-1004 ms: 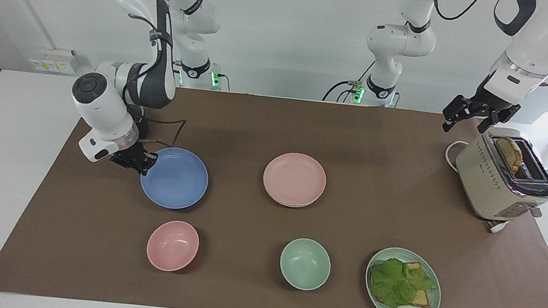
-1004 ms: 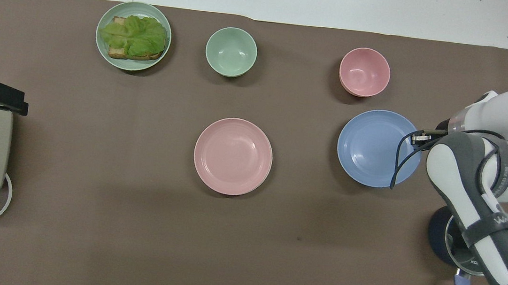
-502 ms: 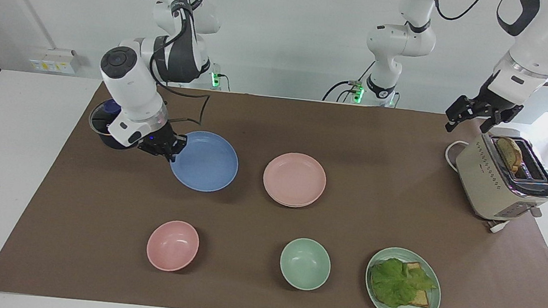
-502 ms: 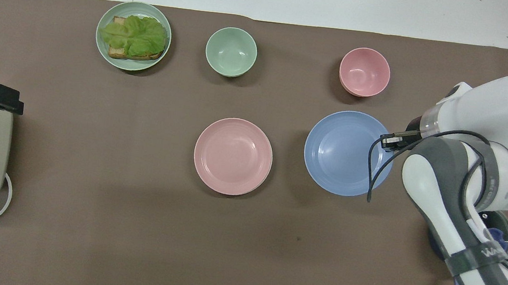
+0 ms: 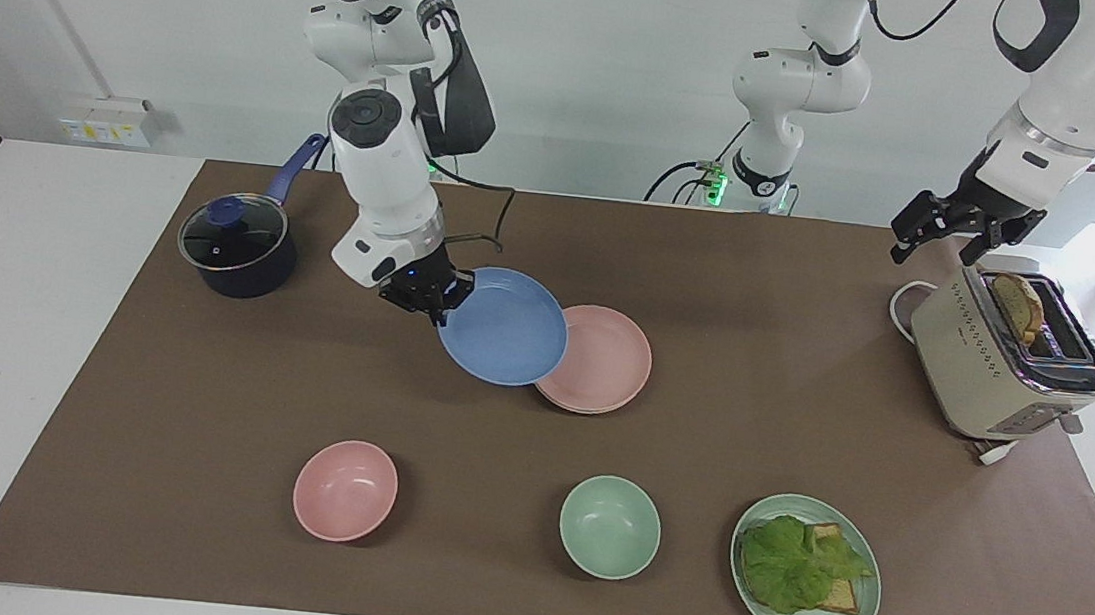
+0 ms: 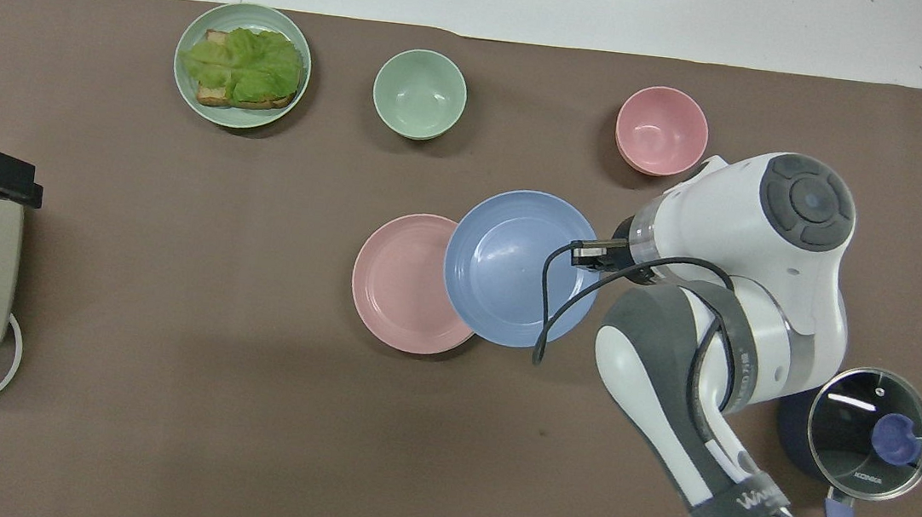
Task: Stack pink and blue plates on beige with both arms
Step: 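Lift the blue plate and carry it onto the pink plate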
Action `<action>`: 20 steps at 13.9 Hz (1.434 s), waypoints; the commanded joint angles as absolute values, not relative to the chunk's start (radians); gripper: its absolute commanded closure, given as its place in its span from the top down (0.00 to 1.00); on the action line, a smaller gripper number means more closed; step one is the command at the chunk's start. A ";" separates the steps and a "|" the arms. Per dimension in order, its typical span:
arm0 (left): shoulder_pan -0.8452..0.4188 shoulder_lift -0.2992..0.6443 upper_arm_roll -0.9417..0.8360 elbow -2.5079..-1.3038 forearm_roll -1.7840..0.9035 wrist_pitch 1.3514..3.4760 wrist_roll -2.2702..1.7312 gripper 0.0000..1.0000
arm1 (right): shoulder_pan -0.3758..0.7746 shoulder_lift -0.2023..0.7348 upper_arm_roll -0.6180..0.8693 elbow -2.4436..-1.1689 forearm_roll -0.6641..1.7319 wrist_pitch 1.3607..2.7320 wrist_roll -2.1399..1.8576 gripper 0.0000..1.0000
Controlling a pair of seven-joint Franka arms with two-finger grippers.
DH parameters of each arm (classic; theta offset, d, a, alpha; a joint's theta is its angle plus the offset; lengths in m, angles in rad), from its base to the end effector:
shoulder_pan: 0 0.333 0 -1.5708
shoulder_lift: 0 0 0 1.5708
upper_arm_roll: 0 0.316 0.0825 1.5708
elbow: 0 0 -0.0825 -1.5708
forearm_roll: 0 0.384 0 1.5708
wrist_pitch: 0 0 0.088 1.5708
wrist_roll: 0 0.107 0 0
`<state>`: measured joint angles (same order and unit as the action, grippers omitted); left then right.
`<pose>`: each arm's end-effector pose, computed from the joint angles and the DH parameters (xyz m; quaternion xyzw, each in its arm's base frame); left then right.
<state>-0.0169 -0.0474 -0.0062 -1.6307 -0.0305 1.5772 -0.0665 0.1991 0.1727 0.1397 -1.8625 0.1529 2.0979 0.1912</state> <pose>0.5396 -0.0158 0.6228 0.9996 0.0218 -0.0037 0.0149 0.5745 0.2064 0.4323 -0.9957 -0.0358 -0.0099 0.0846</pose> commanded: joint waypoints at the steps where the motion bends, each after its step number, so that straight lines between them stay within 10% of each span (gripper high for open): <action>1: 0.002 -0.055 -0.018 -1.629 -0.018 1.566 -0.058 1.00 | 0.234 0.202 0.143 -1.868 0.213 2.173 0.231 0.00; 20: 0.000 -0.055 -0.018 -1.629 -0.018 1.566 -0.058 1.00 | 0.351 0.308 0.143 -1.934 0.218 2.307 0.264 0.00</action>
<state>-0.0168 -0.0474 -0.0062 -1.6307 -0.0305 1.5772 -0.0665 0.3501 0.3123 0.1409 -1.9109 0.1902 2.2829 0.2691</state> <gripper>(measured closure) 0.000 0.952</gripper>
